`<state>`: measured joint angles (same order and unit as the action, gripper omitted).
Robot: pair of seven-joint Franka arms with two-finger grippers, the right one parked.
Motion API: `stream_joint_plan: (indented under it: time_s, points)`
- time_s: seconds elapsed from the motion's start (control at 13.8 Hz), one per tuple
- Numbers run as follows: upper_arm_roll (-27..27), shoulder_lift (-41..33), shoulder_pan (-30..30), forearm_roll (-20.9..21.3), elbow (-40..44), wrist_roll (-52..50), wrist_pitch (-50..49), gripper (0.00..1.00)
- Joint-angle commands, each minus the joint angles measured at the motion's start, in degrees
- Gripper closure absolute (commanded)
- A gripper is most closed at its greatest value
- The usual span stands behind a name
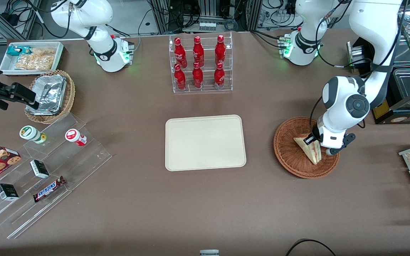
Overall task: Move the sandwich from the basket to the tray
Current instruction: 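Lower the left gripper and close it on the sandwich, then lift the sandwich and carry it with the left gripper to the tray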
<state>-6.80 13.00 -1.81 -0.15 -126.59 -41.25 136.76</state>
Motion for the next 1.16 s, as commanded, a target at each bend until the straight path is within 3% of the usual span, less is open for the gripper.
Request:
stream_joint_plan:
  time_s: [0.0, 0.29, 1.09]
  points:
    - [-0.2, -1.3, -4.5, 0.8, 4.2, 0.1, -6.7, 0.92]
    - [-0.2, 3.4, -12.9, 2.5, 15.5, 7.1, -17.6, 0.9]
    - [-0.3, 21.9, -31.0, 2.3, 38.6, -9.2, -18.6, 0.91]
